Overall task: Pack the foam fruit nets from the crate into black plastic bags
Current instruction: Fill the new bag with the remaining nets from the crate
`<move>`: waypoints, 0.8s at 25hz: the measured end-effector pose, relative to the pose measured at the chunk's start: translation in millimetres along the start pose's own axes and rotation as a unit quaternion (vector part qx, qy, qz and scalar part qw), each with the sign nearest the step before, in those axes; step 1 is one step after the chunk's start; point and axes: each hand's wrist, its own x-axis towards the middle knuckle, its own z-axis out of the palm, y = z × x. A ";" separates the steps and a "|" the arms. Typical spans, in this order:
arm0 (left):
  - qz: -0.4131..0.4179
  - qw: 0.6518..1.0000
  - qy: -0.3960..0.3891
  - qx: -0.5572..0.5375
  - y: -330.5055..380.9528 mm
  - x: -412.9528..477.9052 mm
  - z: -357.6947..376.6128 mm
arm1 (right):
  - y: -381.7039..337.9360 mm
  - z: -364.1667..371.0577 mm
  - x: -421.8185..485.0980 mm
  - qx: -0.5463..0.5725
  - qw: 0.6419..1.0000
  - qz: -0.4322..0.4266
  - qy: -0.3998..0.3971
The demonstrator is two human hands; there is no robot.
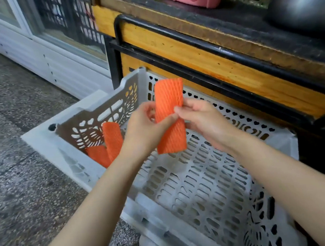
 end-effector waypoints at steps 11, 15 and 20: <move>0.042 0.962 0.242 -0.119 -27.5 -6.7 -86.4 | 73.8 93.8 69.3 -0.224 0.964 0.131 -0.059; 0.047 0.958 0.243 -0.147 -28.6 -5.5 -101.3 | 96.0 127.6 89.0 -0.177 0.969 0.148 -0.090; 0.040 0.958 0.219 -0.182 -41.1 -9.8 -106.0 | 117.0 140.5 102.0 -0.190 0.970 0.137 -0.061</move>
